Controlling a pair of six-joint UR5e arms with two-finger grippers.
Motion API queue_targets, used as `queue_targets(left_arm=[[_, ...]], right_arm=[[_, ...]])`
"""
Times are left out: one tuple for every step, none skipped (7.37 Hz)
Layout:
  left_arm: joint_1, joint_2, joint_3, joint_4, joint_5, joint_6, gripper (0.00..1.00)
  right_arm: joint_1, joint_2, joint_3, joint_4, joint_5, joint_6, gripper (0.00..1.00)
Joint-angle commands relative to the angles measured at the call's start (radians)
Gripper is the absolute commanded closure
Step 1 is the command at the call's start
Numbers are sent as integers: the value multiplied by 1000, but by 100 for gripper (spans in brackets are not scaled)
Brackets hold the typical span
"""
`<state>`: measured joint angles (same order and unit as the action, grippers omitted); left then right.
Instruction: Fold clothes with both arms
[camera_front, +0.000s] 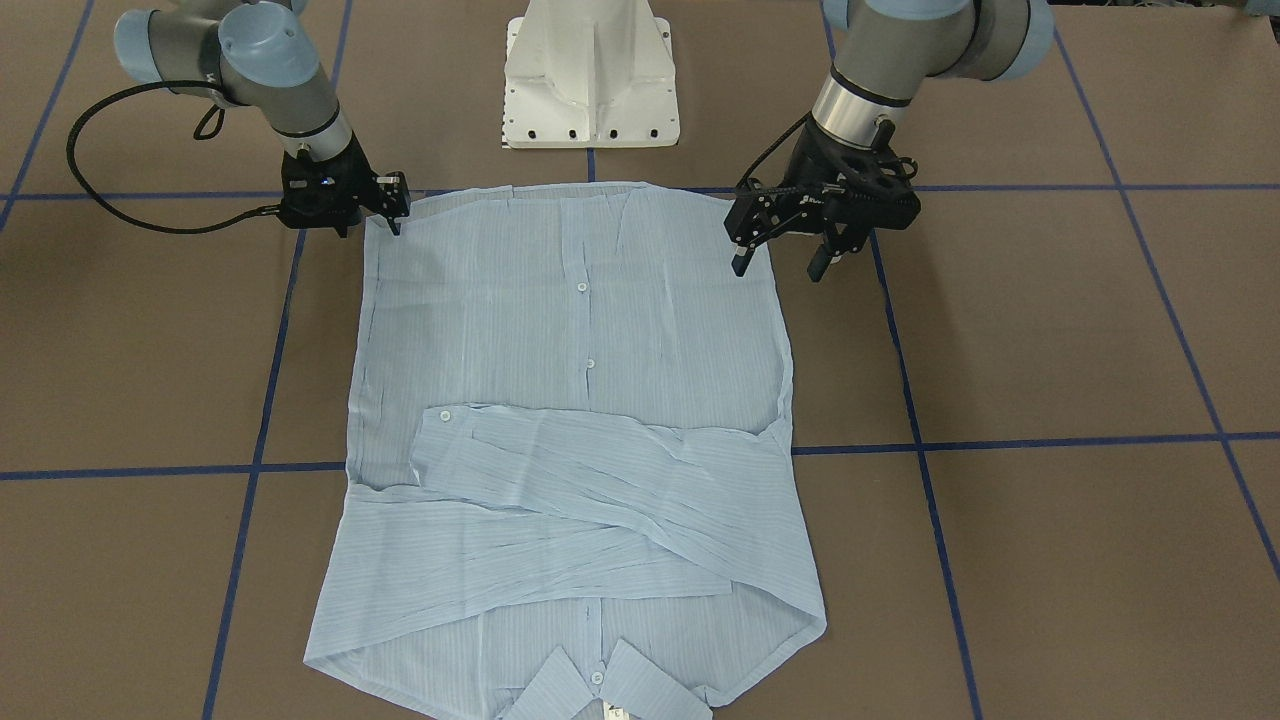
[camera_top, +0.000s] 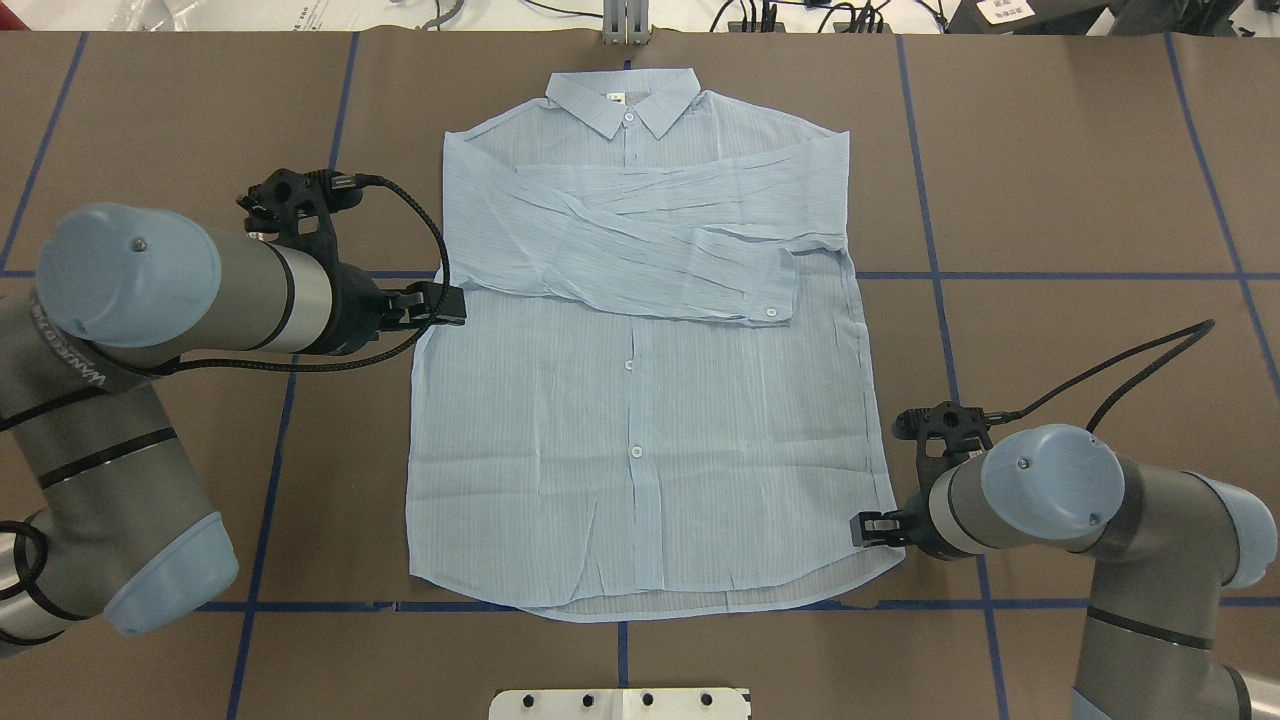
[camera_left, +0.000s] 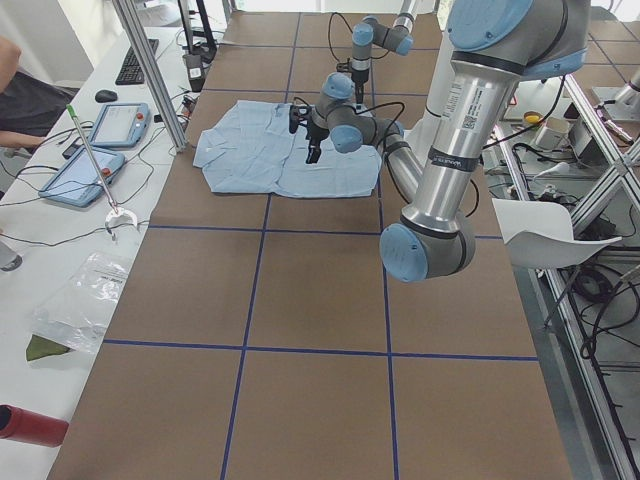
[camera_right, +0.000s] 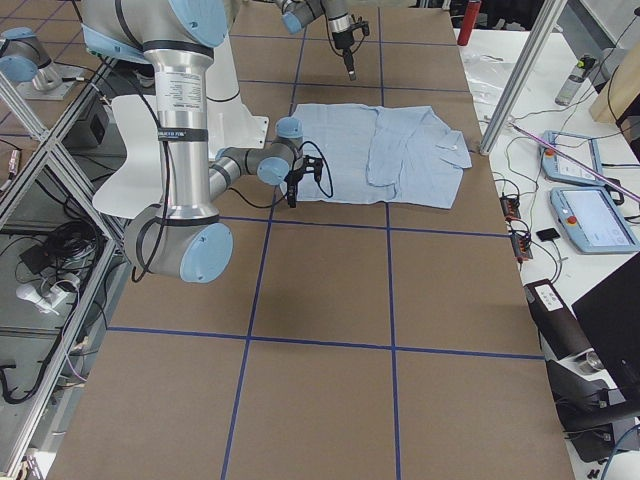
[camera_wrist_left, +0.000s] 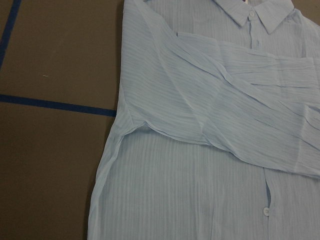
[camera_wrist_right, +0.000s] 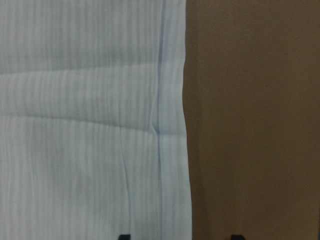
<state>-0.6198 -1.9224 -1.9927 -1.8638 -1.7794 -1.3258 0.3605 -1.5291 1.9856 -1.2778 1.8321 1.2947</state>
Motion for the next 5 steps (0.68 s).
queue_targets(left_arm=[[0, 2, 0, 0, 0, -1, 0], [0, 2, 0, 0, 0, -1, 0], [0, 2, 0, 0, 0, -1, 0], [-1, 0, 0, 0, 0, -1, 0], [0, 0, 0, 0, 0, 0, 0]], right_arm=[[0, 1, -1, -3, 24, 0, 35], [0, 3, -1, -3, 27, 0, 40], [0, 1, -2, -5, 29, 0, 41], [1, 1, -1, -5, 35, 0, 41], [1, 1, -1, -5, 41, 0, 42]])
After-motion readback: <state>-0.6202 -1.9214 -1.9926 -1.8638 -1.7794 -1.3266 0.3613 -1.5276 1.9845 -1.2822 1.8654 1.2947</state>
